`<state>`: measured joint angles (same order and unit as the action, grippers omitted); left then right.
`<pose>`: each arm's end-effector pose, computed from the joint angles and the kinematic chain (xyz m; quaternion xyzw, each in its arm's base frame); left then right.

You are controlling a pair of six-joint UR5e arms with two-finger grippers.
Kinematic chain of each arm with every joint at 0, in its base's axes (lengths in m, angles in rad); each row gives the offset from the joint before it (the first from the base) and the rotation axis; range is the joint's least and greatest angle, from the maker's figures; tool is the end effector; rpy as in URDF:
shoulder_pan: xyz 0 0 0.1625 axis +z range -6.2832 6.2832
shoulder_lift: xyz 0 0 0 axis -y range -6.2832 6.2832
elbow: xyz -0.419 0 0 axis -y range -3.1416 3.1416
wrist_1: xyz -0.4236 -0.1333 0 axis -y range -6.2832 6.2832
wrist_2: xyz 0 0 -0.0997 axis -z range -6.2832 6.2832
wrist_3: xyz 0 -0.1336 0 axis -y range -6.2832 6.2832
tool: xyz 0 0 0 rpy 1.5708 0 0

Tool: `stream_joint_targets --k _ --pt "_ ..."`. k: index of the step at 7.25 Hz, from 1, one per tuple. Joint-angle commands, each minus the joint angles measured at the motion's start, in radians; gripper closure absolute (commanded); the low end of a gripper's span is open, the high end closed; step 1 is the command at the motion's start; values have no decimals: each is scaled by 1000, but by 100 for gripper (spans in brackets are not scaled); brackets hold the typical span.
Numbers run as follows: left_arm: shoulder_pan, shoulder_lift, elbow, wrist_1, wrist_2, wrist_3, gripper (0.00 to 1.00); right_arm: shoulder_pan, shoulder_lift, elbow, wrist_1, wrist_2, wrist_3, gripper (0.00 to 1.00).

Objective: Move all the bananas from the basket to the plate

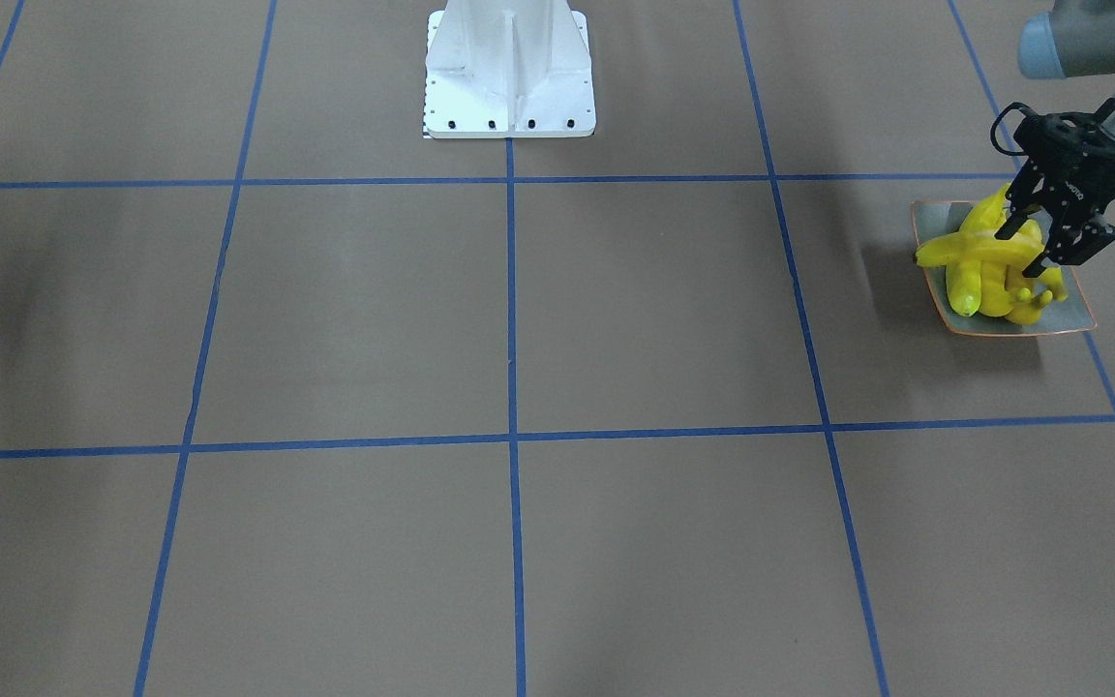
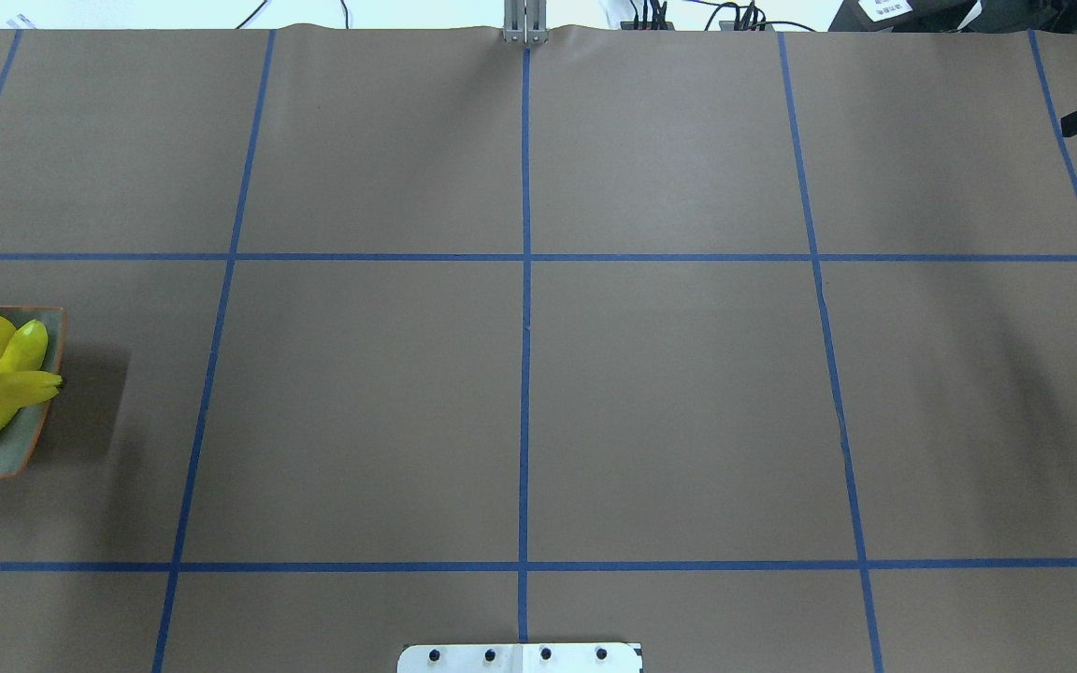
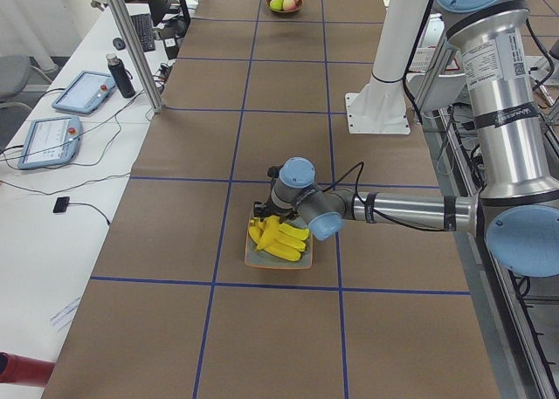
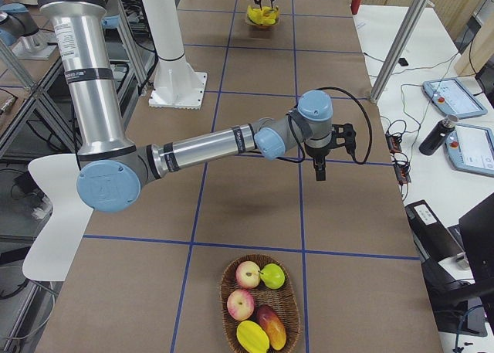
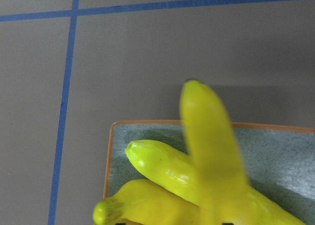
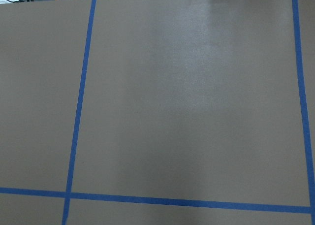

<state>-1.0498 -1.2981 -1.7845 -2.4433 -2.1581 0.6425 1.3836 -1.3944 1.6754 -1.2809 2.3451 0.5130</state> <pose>0.1772 -0.4279 0.5949 0.3941 0.2424 0.5787 0.6716 -0.0755 -0.6127 0.4840 0.1207 -0.4297 0.0392 0.8940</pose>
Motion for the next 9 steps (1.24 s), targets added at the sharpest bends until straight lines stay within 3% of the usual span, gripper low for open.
stream_joint_targets --k 1,2,4,7,9 --pt "-1 -16 -6 10 -29 -9 4 0 0 1 2 3 -1 0" --pt "-21 -38 -3 41 -90 -14 1 0 -3 1 3 5 -1 0" --pt "-187 -136 -6 259 -201 -52 1 3 -21 9 9 5 -1 0" --pt "-300 -156 -10 386 -210 -526 1 12 -43 15 6 5 -2 0" --pt "-413 -225 -9 736 -207 -543 0 18 -60 21 -3 13 -19 0"
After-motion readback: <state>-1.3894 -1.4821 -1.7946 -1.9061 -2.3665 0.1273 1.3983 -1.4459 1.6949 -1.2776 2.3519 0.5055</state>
